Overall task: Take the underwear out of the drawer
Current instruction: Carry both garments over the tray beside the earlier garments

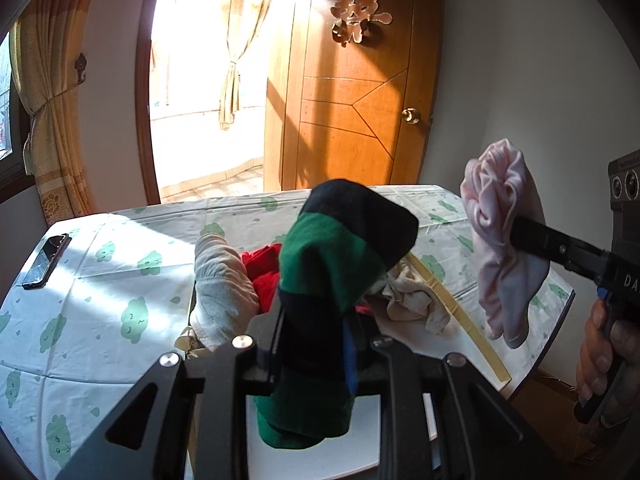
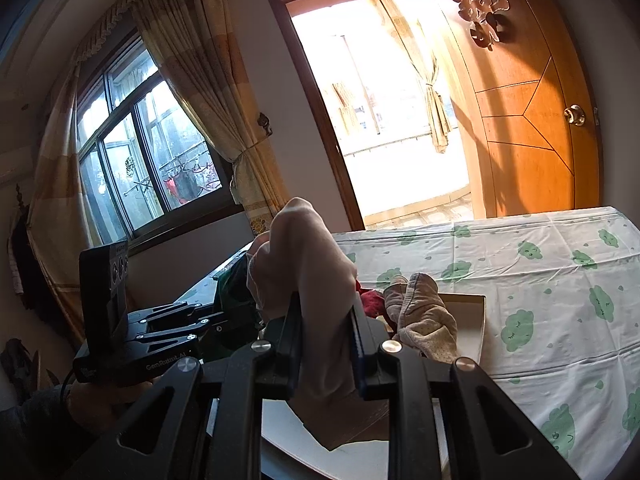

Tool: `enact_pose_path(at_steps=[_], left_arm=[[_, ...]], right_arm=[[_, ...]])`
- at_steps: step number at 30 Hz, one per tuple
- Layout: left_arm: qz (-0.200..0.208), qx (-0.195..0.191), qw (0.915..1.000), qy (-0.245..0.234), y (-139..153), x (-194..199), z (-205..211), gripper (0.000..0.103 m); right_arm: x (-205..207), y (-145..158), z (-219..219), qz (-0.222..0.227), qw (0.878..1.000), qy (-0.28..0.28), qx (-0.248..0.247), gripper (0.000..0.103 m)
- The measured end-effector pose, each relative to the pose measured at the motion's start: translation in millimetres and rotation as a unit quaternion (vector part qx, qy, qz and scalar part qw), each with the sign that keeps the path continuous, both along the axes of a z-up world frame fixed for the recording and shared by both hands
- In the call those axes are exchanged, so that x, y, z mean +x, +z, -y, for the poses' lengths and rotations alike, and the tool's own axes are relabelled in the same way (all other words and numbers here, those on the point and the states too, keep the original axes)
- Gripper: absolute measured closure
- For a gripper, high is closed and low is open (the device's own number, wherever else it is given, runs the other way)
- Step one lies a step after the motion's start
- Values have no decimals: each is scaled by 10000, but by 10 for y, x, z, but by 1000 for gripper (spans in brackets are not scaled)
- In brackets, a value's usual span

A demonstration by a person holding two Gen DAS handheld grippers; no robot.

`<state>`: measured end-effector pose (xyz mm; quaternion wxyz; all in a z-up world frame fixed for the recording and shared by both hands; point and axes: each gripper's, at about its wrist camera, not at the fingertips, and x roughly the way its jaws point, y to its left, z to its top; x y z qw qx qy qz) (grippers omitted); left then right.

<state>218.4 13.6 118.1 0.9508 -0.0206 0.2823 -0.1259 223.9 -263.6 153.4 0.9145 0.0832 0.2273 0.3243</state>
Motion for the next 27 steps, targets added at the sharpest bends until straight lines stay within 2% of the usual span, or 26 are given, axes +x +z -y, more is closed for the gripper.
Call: enact_pose_path(at_steps=[18,27], left_arm=[[-435,-293,9986,123,-72,609,-108,81],[-546,-232,9980,211,-178,808,-141,81]], right_arm=[[702,-144,-314,-553,9984,-85,22,81],[972,-217,-484,-687,9973,-198,-172,81]])
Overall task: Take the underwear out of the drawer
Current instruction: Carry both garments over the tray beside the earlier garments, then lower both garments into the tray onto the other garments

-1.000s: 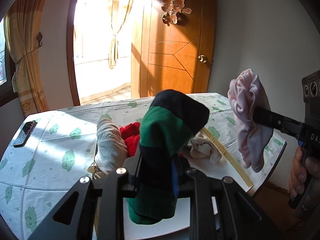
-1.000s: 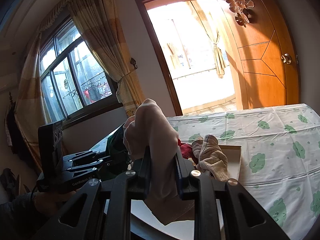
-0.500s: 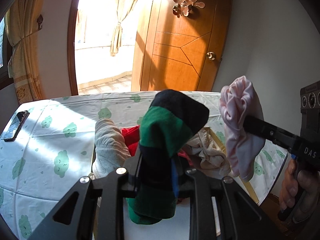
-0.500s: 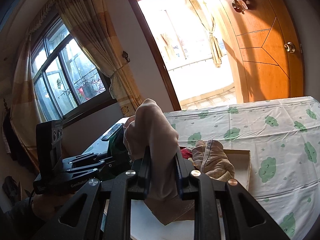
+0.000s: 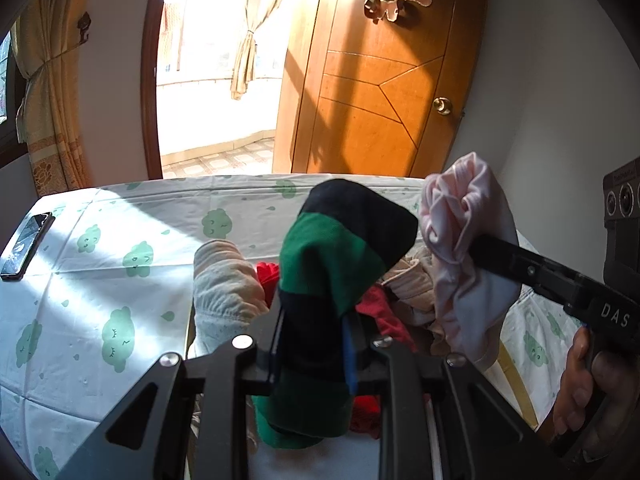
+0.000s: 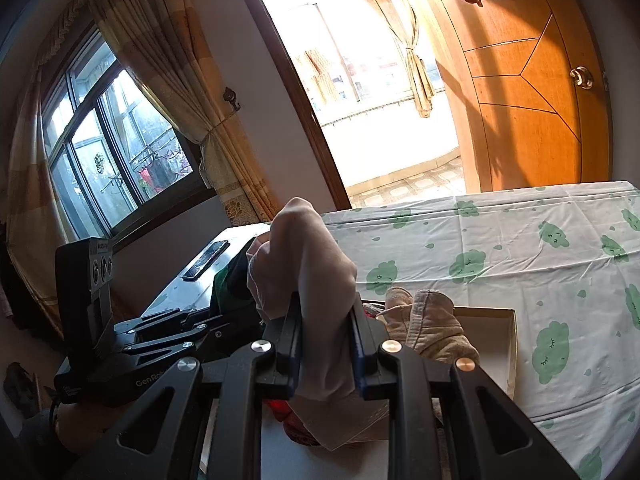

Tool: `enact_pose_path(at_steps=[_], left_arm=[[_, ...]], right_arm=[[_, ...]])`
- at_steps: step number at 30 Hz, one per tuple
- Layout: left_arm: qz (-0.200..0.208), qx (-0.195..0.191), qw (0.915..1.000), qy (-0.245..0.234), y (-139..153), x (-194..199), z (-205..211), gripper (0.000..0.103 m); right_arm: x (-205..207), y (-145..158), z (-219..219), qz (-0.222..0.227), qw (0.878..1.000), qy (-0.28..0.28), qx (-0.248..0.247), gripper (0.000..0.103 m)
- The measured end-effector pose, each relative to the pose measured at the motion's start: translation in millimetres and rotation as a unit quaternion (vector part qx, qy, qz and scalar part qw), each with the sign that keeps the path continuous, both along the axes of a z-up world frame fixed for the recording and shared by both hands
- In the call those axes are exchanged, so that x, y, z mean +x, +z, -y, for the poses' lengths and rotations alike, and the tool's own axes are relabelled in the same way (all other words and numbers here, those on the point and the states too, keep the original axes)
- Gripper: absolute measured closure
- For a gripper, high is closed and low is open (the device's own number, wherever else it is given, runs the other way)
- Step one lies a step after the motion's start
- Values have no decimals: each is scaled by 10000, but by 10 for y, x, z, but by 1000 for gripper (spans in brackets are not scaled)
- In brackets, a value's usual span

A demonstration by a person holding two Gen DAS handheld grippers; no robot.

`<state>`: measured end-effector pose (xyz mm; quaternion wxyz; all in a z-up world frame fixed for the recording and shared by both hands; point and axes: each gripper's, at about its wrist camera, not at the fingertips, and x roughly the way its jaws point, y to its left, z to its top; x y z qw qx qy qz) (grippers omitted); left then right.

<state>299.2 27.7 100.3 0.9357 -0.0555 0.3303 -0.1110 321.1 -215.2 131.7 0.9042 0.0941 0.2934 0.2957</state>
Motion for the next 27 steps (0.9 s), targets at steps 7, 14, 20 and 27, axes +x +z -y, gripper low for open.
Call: enact_pose_path(at_steps=[7,14,20,27], left_arm=[[-68,9,10000,1,-73,111,35,81],[-108,99,9999,7,-140,202,103,81],[-118,170,9998,11,-191,249,162,81],[-84,246,9997,8,-223,259,183,81]], right_arm=[[178,-67,-66,-101,9999,-71,-44,81],[340,-143,-124,-251,9995,-123,-172,80],[440,-212,-168,-377,9986,-166,-327,80],[510,-304,-209,-489,9977,-185,-420,80]])
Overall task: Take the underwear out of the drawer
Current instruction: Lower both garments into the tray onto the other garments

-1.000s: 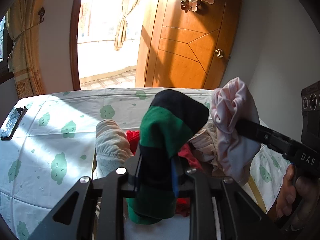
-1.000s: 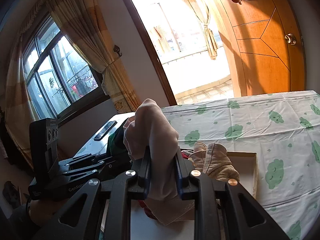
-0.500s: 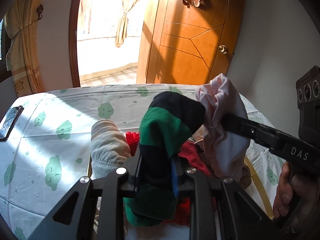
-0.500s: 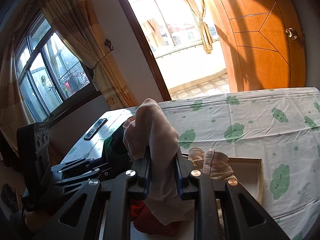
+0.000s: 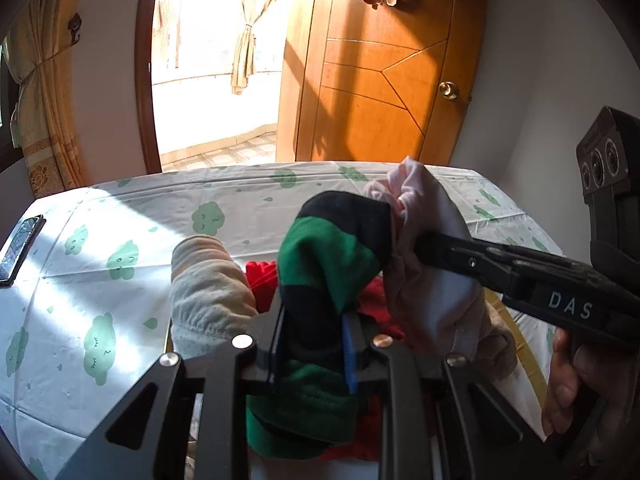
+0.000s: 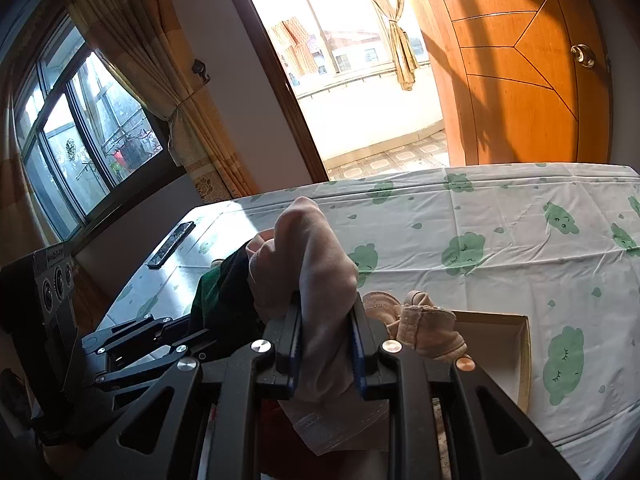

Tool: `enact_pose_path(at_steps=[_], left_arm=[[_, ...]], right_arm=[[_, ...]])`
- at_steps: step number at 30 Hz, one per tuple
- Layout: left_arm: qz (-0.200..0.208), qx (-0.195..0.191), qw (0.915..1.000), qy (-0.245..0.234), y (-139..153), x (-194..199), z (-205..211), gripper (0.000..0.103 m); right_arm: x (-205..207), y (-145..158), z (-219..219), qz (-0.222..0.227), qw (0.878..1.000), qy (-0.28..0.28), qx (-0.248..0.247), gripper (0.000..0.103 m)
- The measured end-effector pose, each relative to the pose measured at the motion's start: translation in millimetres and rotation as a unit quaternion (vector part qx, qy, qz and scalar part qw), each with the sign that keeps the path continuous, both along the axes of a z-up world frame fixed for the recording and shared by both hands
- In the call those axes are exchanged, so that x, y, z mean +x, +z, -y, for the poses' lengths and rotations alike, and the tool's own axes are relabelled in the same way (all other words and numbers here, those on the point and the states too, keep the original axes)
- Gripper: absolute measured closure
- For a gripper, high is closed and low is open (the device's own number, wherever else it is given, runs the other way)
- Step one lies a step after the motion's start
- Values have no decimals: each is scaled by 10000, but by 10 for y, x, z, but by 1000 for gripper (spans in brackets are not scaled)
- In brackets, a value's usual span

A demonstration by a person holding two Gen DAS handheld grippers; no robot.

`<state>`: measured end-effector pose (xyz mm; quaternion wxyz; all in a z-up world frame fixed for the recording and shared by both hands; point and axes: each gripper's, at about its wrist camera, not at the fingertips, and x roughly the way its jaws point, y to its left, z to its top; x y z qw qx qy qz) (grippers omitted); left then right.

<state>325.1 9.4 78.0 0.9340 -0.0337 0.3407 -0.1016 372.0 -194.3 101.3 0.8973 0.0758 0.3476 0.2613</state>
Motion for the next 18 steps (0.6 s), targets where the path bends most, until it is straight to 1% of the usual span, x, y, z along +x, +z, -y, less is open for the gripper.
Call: enact_pose_path(at_steps=[10,18], left_arm=[[13,50,10000,8,-40,7,20,81],[22,119,9999,14,-49,8,50,80]], right_arm=[[81,-174,-67,-216,9996,-10,-193,80],[95,-242,-39,-259,9991,-94,-329,80]])
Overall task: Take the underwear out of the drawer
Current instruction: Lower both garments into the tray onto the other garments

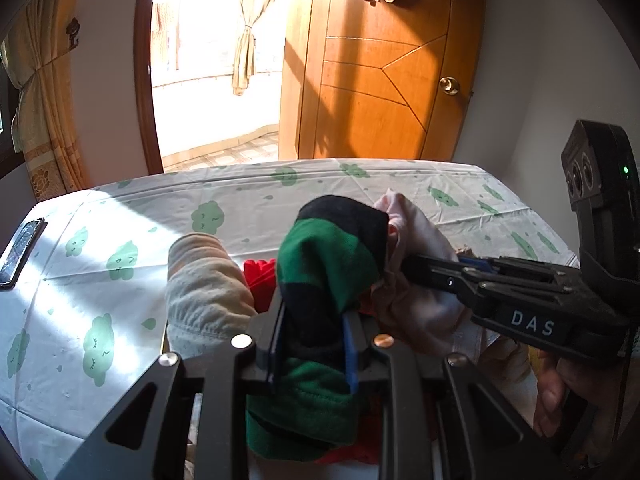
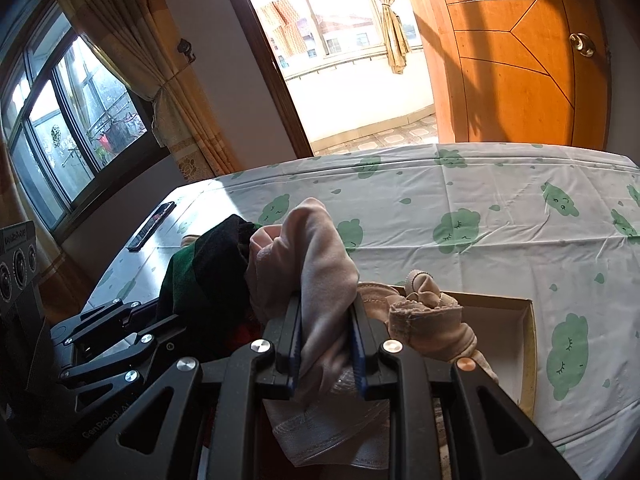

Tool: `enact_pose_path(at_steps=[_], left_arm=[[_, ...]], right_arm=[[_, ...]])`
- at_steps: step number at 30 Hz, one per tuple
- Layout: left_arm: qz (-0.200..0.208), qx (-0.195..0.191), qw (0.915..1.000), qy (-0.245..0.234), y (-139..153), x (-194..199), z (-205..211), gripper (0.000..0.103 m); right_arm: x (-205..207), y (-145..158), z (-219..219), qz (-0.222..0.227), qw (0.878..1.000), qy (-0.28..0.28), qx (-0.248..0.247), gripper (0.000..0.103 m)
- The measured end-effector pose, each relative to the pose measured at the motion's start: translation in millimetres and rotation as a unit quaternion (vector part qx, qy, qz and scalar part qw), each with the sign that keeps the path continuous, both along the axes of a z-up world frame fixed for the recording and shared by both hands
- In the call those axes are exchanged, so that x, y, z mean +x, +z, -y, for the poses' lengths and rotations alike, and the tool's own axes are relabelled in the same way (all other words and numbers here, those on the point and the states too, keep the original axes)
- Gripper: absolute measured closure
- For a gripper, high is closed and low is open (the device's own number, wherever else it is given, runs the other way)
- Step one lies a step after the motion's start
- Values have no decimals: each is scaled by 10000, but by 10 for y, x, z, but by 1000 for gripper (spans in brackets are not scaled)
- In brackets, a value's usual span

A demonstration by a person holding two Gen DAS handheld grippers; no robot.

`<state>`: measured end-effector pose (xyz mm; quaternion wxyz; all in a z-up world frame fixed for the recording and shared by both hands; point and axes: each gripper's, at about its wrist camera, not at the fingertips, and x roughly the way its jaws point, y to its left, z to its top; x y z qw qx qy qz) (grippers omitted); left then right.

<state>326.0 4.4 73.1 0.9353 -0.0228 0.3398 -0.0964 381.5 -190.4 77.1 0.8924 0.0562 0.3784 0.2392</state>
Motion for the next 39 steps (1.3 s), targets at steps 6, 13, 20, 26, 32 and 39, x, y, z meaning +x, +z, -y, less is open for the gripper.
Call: enact_pose_path(at_steps=[6,13,20,26,32,39], left_arm=[[-4,62,10000,-1,-17,31,37,79],[66,347,9994,-44,-29,17,124,75],[35,374,9993,-61,-35,29,147,73],[17,409,9991,-58,-40,44,159,70],[18,397,9992,-14,-35,30,174,62],[52,241,9997,80,8,-85,104,52]], right_arm=[[-3,-56,44,-39,10000,-59,-19,80],[-20,-79,21,6,9998,-59,-205,80],[-53,-73,16,0,9996,-52,-275,80],[-32,-103,45,-95,9995,-97,-301,79],[-66,-86,42,-110,9995,-76,-270,70],[-229,16,-5,124,9992,-37,-388,50]])
